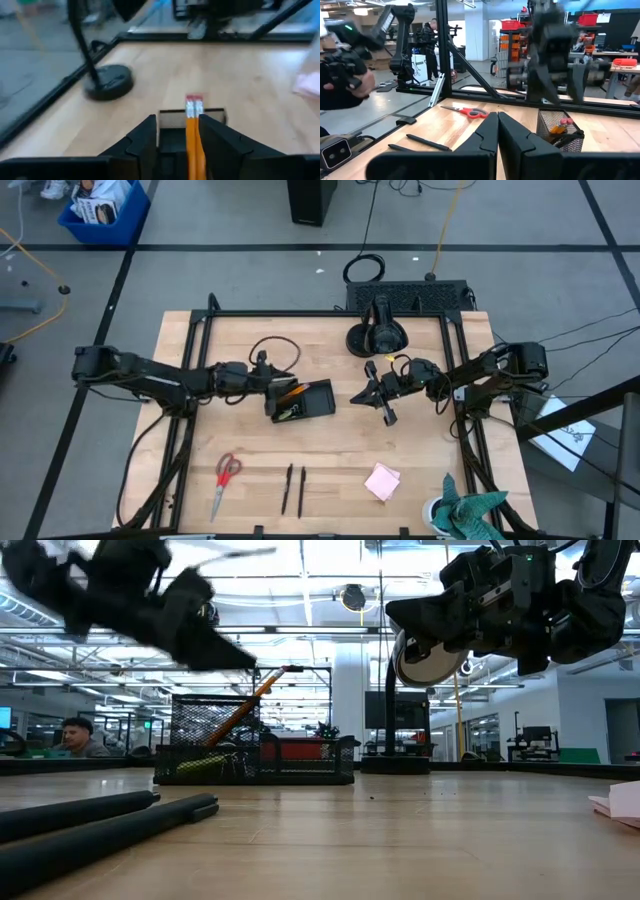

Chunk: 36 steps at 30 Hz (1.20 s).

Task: Pick and place office supplies into organizer
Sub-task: Put the black pen into the black desk organizer

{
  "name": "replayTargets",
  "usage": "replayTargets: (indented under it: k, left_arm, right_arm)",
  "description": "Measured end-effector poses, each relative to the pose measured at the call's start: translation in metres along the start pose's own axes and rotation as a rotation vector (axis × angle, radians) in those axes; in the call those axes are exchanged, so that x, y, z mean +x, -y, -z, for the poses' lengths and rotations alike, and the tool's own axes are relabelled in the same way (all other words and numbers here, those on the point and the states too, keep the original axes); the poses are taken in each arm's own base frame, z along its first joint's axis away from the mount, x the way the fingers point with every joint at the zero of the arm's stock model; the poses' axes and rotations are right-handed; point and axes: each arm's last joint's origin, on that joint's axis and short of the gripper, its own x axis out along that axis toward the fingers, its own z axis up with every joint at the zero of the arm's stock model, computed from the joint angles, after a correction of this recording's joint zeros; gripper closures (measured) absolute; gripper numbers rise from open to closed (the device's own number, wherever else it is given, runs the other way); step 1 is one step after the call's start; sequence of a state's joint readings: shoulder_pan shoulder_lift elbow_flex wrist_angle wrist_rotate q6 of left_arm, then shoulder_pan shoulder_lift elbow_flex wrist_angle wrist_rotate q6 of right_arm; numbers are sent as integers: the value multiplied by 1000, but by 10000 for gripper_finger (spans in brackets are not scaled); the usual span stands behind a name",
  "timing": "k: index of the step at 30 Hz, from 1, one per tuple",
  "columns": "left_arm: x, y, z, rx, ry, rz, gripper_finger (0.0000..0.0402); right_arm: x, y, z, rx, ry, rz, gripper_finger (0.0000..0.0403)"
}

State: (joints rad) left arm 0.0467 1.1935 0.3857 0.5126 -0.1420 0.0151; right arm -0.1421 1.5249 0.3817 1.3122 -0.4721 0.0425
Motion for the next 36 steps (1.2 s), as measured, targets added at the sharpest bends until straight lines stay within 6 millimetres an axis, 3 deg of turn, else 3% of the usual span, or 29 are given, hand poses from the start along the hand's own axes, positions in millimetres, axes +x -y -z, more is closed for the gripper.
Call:
replayTargets:
  k: [4, 7, 11, 16, 22, 27, 36]
  left_arm:
    - [-6, 22, -44, 48, -345, -86, 265]
    - [-9, 50, -75, -12, -481, -106, 269]
    - [-6, 99, -87, -59, -619, -90, 270]
    - [13, 158, -75, -141, -729, -91, 270]
    - [37, 218, -34, -126, -784, -88, 270]
    - [44, 239, -22, -315, -911, -128, 270]
    - [32, 250, -48, -693, -1022, -335, 270]
  right_arm:
    - [0, 0, 0, 1, -5, 0, 399]
    - [0, 0, 1, 4, -11, 0, 399]
    - [0, 0, 2, 8, -18, 1, 399]
    - [0, 0, 4, 17, -36, 1, 399]
    - [0, 0, 5, 21, -44, 1, 399]
    - [0, 0, 4, 19, -40, 1, 399]
    - [0, 0, 2, 36, -22, 0, 399]
